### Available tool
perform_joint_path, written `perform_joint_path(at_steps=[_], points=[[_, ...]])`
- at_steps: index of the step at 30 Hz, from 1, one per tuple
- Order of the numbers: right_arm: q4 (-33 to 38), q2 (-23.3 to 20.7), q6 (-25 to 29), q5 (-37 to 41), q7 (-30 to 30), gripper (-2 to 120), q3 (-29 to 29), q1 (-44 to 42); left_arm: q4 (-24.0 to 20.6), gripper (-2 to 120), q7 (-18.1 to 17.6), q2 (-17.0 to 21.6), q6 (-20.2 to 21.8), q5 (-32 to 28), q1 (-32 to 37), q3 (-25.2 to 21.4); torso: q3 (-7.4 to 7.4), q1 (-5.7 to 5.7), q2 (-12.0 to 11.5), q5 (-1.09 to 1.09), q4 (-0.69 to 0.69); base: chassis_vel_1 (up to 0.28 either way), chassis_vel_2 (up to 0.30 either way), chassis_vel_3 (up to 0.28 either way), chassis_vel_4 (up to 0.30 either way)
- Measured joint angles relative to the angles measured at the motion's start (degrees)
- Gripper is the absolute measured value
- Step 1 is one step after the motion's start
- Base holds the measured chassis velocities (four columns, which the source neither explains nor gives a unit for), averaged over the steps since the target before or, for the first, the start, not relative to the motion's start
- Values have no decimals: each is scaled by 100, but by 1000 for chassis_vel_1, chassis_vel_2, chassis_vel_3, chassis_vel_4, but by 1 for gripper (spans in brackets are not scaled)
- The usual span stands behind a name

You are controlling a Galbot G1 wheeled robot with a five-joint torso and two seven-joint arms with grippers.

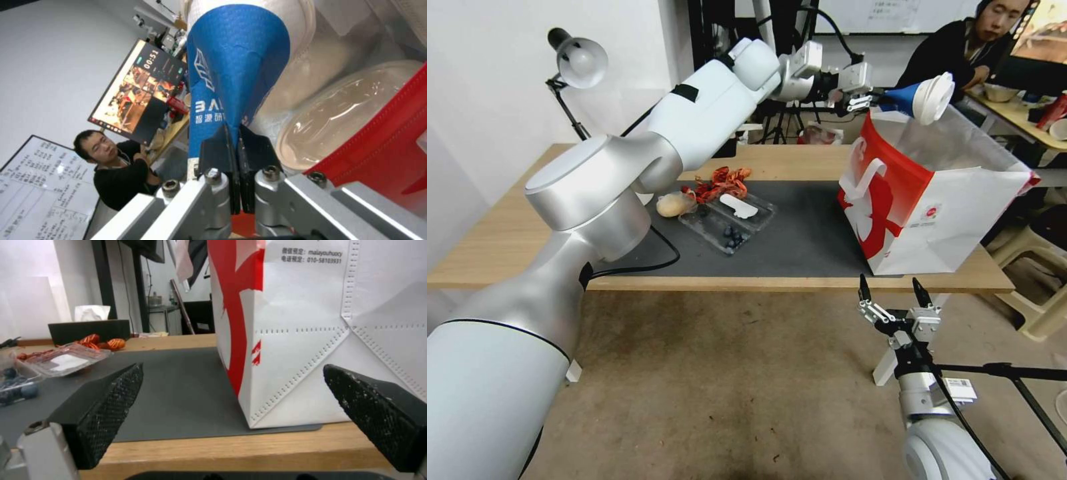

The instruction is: Pick up the trash from the table and place it into the takeout bag.

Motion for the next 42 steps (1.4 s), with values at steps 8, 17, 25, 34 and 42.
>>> perform_joint_path(at_steps=[8, 17, 25, 34, 42], points=[[-17, 1, 9, 3, 2, 100, 9, 9, 19, 0, -88, 5, -85, -13, 67, 14, 0, 0, 0, 0, 0, 0, 0, 0, 0], [-44, 11, 17, 3, 3, 100, 7, 19, -95, 0, -169, 8, -170, -31, 52, 60, 0, 0, 0, 0, 0, 0, 0, 0, 0], [-34, 14, 27, -1, 4, 100, 16, 7, -245, 24, -361, 9, -163, -121, -20, 190, 0, -1, 0, 0, -1, 0, 0, 0, 0], [-22, 14, 34, -6, 5, 100, 17, -3, -272, 53, -423, 13, -155, -172, -24, 164, 0, -1, 0, 0, 0, 0, 0, 0, 0], [9, 19, 20, -15, 4, 100, -6, 22, -1283, 87, -1129, 229, 420, -1244, 216, 278, -1, -1, 0, 4, -11, 0, 0, 0, 0]])
